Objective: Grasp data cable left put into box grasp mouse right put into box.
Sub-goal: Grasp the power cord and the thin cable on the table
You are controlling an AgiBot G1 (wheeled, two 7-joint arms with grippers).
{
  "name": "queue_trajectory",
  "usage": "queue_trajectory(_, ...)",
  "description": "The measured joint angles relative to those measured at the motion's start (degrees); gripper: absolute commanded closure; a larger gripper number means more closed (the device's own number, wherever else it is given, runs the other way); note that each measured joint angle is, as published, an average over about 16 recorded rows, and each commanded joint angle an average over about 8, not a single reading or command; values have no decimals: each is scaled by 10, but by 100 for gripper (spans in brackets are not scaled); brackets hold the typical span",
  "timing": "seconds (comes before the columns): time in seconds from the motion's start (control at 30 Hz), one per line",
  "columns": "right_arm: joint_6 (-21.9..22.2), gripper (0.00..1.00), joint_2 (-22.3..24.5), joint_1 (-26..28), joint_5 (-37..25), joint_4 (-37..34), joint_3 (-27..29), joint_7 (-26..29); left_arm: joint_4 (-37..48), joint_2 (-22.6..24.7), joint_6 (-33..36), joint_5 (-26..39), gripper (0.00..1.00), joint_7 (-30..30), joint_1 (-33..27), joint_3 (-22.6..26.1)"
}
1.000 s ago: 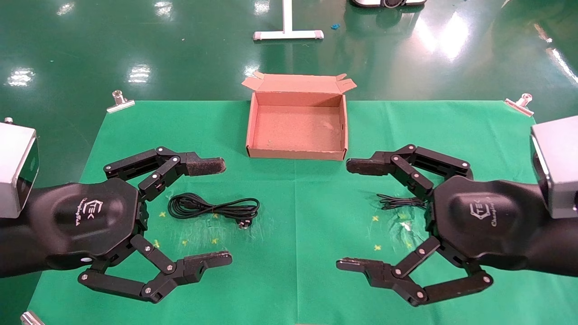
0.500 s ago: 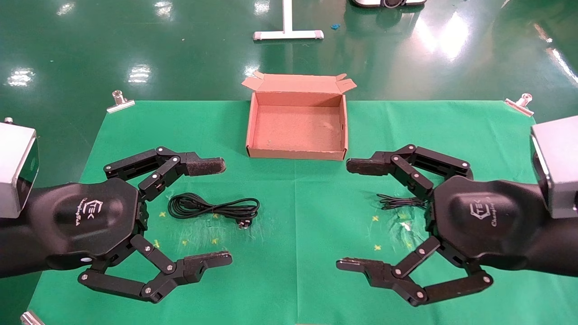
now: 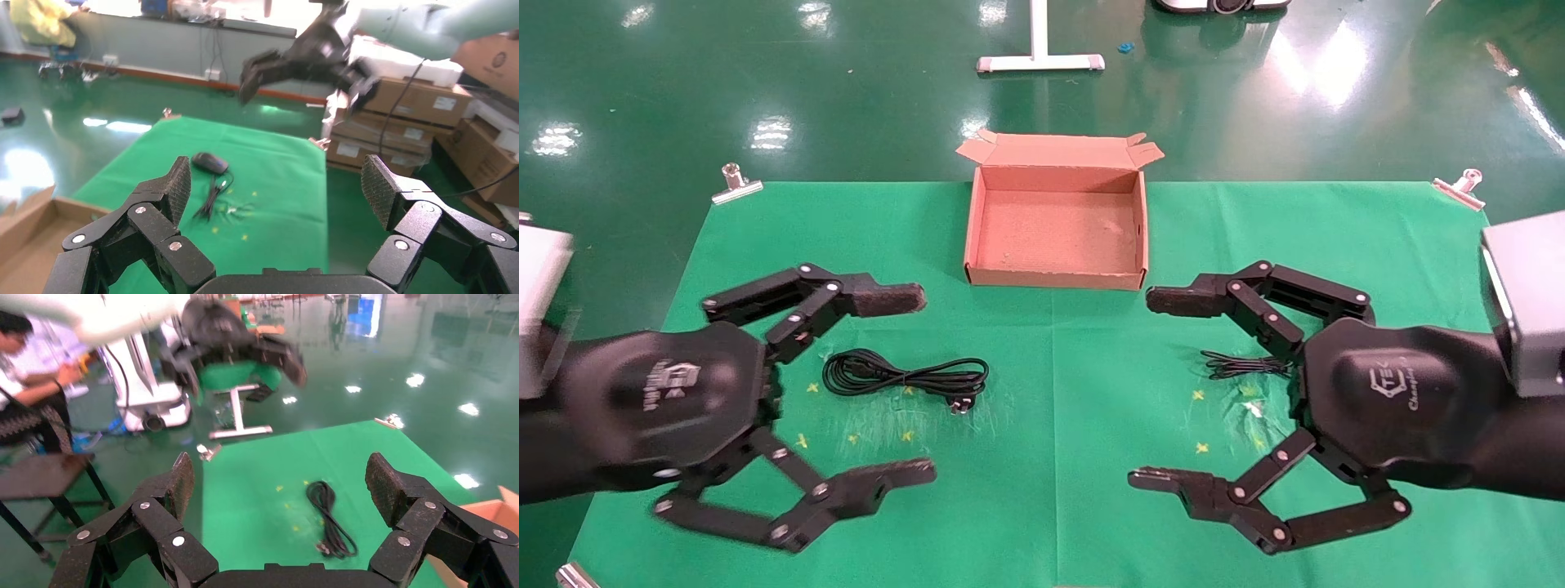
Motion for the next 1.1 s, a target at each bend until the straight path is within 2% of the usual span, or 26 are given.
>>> queue_trajectory(0.13,17,0,9,0,-39,10,-6,-7,-9,-6,8,76,0,-13,-26,31)
queue_trajectory(0.3,41,0,20,-2,-91,22,-15,-15,-19,-2,13,205,0,-44,-76,85)
queue_trajectory(0.63,59,0,26,0,-131,26,-23,-19,-16,59,-32,436,0,-106,-160,171)
queue_trajectory(0.87,55,0,31,2,-131,27,-22,-18,-7,109,-92,539,0,-119,-169,200)
queue_trajectory(1.1,53,0,38,1,-126,27,-19,-15,14,150,-138,604,0,-119,-169,217)
